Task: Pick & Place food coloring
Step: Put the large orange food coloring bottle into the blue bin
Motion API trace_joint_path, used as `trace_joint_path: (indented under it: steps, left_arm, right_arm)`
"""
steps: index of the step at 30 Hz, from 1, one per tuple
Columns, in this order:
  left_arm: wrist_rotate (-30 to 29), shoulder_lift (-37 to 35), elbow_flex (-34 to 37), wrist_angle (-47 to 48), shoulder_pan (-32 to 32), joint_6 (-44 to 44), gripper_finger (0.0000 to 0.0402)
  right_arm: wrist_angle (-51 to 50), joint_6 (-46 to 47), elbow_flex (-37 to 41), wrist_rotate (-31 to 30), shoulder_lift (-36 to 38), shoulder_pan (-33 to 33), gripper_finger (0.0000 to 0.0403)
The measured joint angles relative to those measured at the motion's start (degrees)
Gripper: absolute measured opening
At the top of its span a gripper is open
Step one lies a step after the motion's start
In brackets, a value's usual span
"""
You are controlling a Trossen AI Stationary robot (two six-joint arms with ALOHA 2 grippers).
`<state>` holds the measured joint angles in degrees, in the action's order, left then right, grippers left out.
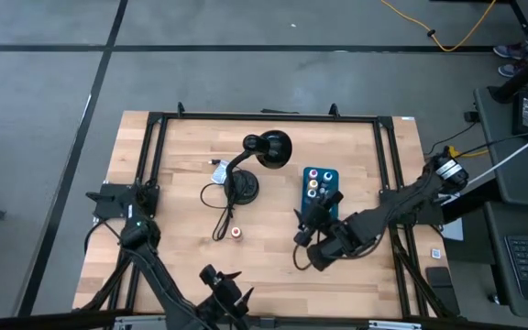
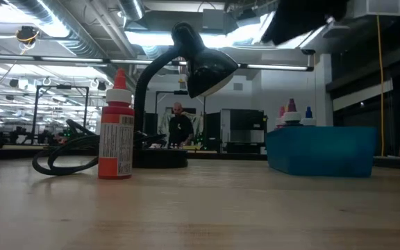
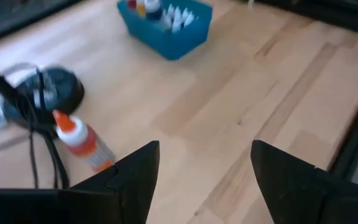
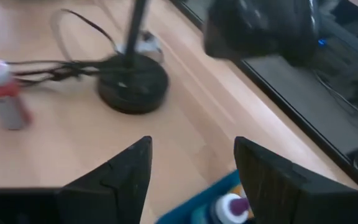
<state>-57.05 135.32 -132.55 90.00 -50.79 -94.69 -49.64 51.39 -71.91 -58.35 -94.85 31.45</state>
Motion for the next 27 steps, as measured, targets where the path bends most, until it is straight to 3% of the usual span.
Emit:
trace_joint_path:
  steps: [6, 18, 27]
  left_arm:
    - [3.27, 4.12, 0.00, 0.00, 1.64, -8.62, 0.0227]
    - [17.55, 14.09, 0.01, 0.01, 7.76, -17.53, 0.0197]
    - [17.37, 16.11, 0.06, -0.01, 9.89, -21.32, 0.0228]
  right_arm:
    - [0.03, -3.75, -4.71, 0.05, 0.00, 3.74, 0.0228]
    - [0.01, -5.41, -6.92, 1.86, 0.02, 7.56, 0.0227]
    - [0.01, -5.41, -6.92, 2.67, 0.02, 8.95, 0.0227]
